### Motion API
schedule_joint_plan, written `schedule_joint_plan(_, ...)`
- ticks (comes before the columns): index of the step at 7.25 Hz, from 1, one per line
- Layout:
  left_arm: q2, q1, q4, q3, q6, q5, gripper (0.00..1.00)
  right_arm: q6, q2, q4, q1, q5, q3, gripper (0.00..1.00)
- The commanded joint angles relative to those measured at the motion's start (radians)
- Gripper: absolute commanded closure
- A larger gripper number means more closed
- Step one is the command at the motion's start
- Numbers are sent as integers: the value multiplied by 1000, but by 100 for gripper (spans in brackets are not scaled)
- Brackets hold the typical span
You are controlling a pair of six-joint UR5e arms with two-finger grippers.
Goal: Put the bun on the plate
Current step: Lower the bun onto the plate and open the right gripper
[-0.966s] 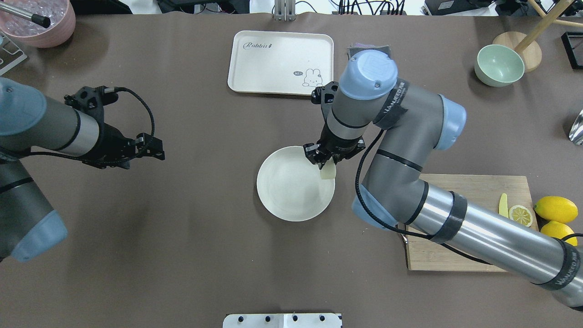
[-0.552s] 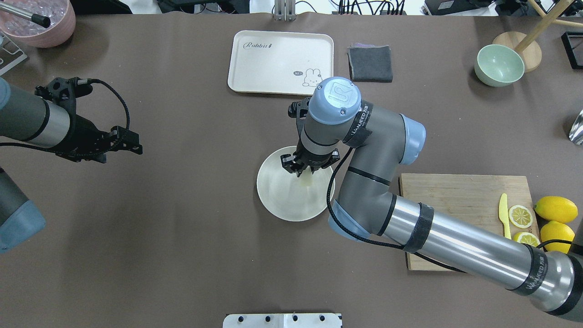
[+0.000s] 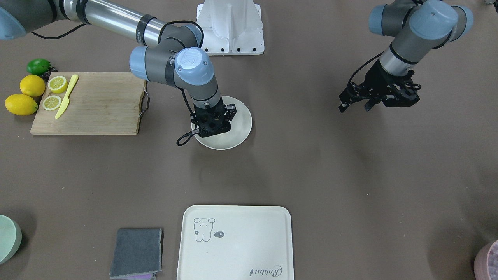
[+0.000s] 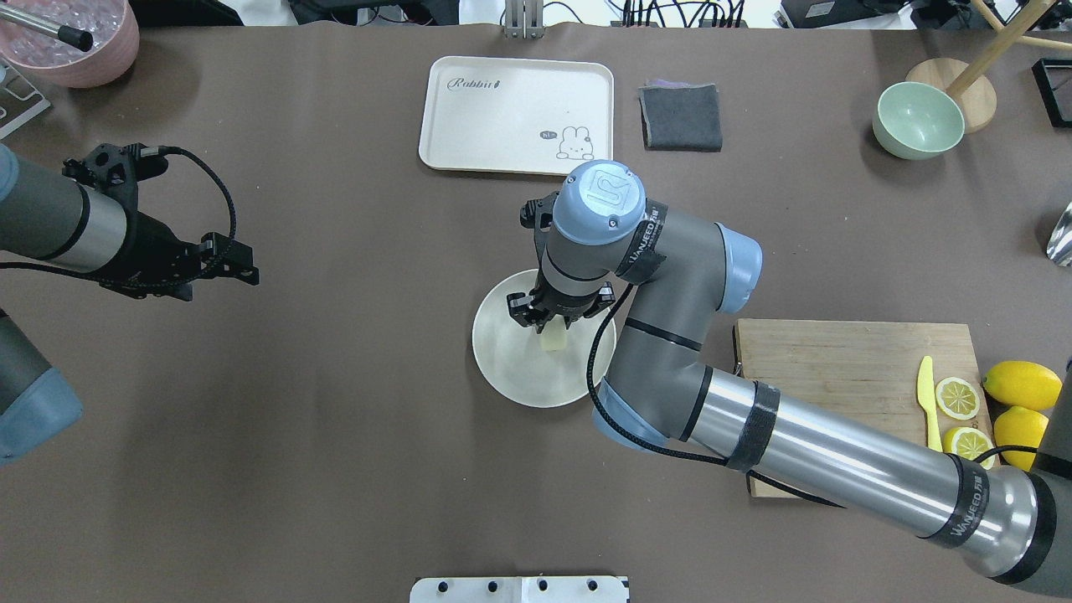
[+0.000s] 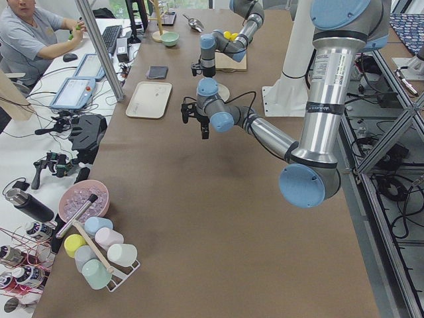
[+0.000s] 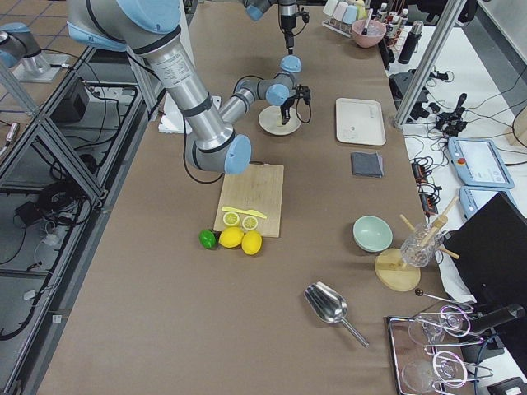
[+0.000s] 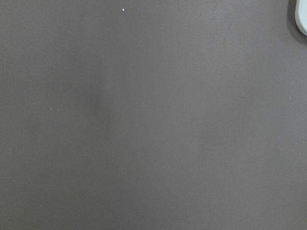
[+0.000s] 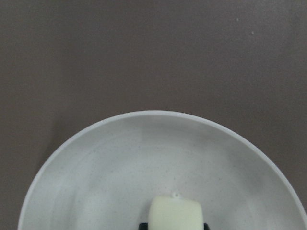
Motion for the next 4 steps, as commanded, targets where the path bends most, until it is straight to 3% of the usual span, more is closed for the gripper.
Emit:
schedule_joint_plan(1,-2,0,1,-2,-1,1,4,3,2,0,-1,-6,0,1)
schedule_joint_plan(4,7,-51,4,-1,27,-36,4,-20,-39,-19,101,59,82,0)
